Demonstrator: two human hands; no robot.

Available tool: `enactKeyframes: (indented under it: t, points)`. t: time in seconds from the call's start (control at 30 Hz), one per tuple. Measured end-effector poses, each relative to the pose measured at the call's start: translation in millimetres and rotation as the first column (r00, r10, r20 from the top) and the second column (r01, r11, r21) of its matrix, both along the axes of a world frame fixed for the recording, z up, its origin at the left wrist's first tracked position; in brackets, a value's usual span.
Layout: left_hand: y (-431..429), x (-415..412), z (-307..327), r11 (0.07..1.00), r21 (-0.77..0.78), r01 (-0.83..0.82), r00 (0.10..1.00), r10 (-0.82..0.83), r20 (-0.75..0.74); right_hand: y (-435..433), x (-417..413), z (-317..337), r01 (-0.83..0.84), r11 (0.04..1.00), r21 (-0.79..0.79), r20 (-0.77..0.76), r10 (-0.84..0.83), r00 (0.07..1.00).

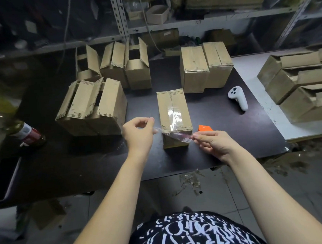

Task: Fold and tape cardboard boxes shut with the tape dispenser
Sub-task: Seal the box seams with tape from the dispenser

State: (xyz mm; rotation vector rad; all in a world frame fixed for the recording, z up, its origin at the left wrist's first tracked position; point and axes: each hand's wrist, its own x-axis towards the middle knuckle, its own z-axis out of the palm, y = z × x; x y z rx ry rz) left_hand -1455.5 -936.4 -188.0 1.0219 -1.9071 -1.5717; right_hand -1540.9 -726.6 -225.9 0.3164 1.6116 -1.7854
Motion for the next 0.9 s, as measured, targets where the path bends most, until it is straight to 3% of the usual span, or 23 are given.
enactKeyframes:
  t: [0.13,0.33,0.53,0.9]
  points:
    - [-5.0,-0.7,-10.4,0.995,-0.104,0.005,1.000,-0.006,-0.013,1.8,-6.4,3.9,0.039,0.999,0.029,-0.028,-0.038,0.999]
    - [13.1,-1.9,-35.4,0.994,0.067,-0.091,0.996,0.091,-0.006,-1.1,-15.6,-3.1,0.159,0.985,0.068,-0.075,-0.153,0.985]
    - [19.4,-3.7,-48.3,0.962,0.188,-0.199,0.980,0.197,0.030,-8.0,-24.2,0.6,0.178,0.968,0.178,-0.216,-0.138,0.967]
    - [14.1,-8.4,-58.6,0.958,0.206,-0.198,0.980,0.191,0.054,-8.3,-38.9,4.9,0.103,0.938,0.330,-0.253,-0.017,0.967]
